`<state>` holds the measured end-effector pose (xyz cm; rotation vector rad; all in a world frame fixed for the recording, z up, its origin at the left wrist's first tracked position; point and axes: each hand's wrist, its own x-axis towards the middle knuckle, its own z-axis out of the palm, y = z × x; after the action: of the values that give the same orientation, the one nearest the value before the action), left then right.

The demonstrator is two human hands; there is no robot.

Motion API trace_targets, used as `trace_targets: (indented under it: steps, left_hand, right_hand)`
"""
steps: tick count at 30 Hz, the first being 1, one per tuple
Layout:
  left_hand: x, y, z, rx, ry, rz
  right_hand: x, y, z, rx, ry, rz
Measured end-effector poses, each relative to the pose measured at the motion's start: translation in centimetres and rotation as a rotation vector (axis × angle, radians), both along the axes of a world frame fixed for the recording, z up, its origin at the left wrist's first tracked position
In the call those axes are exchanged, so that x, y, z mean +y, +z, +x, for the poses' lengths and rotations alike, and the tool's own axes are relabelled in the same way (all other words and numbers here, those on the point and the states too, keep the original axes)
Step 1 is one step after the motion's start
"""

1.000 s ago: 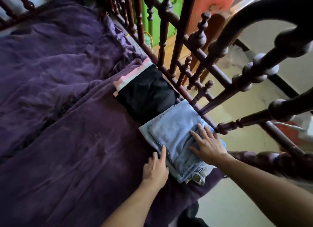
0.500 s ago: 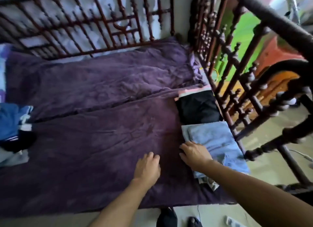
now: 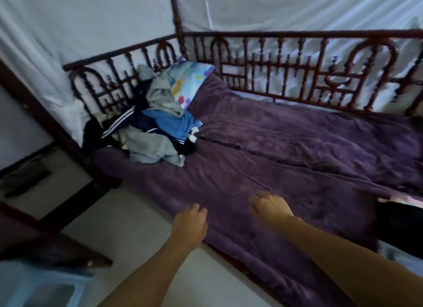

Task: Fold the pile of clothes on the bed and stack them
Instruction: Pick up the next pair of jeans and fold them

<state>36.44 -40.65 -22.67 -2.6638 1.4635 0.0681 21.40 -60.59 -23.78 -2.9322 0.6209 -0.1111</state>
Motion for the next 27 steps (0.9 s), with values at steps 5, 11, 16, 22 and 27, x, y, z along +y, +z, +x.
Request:
trace_targets:
  steps: [5, 11, 16, 22, 27]
  left_hand:
    - [8.5, 0.6, 11.0, 0.004, 0.159, -0.009]
    - [13.2, 1.4, 21.6, 0.037, 0.225, 0.006]
    - [12.7, 0.5, 28.2, 0.068, 0.227, 0.022]
    - [9.1, -0.6, 36.8, 0.089, 0.181, -0.007]
    - [4.5, -0.6, 46.8, 0.075, 0.202, 0.034]
  right_hand:
    - [5.9, -0.4, 12.1, -0.002, 0.083, 0.026]
    - [10.1, -0.3, 22.7, 0.02, 0.081, 0.07]
    - [8.5, -1.0, 28.6, 0.034, 0.069, 0.076]
    - [3.7, -3.6, 37.0, 0.071, -0.012, 0.107]
    - [-0.5, -5.4, 47.1, 0.098, -0.059, 0.183]
